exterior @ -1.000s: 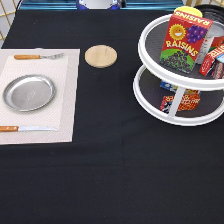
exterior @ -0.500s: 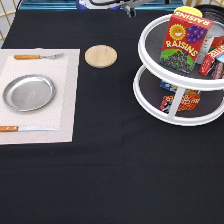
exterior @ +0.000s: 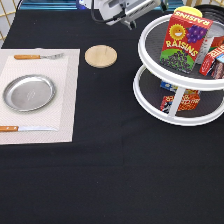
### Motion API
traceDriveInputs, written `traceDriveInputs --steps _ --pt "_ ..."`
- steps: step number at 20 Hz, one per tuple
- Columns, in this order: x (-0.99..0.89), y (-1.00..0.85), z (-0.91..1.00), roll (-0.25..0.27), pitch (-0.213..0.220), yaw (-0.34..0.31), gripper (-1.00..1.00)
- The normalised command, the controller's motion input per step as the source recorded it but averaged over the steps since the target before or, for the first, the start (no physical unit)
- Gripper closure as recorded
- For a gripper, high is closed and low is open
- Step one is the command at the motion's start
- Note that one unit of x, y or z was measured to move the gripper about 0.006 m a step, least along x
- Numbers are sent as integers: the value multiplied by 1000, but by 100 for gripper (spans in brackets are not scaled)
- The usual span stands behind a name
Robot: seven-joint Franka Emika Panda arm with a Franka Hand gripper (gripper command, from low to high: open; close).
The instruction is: Pick up the bowl from the lazy Susan and put bowl on the plate
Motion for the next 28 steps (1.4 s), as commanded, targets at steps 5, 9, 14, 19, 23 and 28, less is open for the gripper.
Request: traceDriveInputs --steps 5,9,14,19,23,28 --pt "-299 -61 -509 41 -98 -96 -100" --pt "-555 0 -446 0 -68 -72 -100" --pt "-440 13 -250 0 -19 -14 -100" --pt "-88 42 -107 0 -2 0 -100" --pt "159 24 -60 0 0 -2 -100" --pt "435 -31 -165 0 -1 -39 -100"
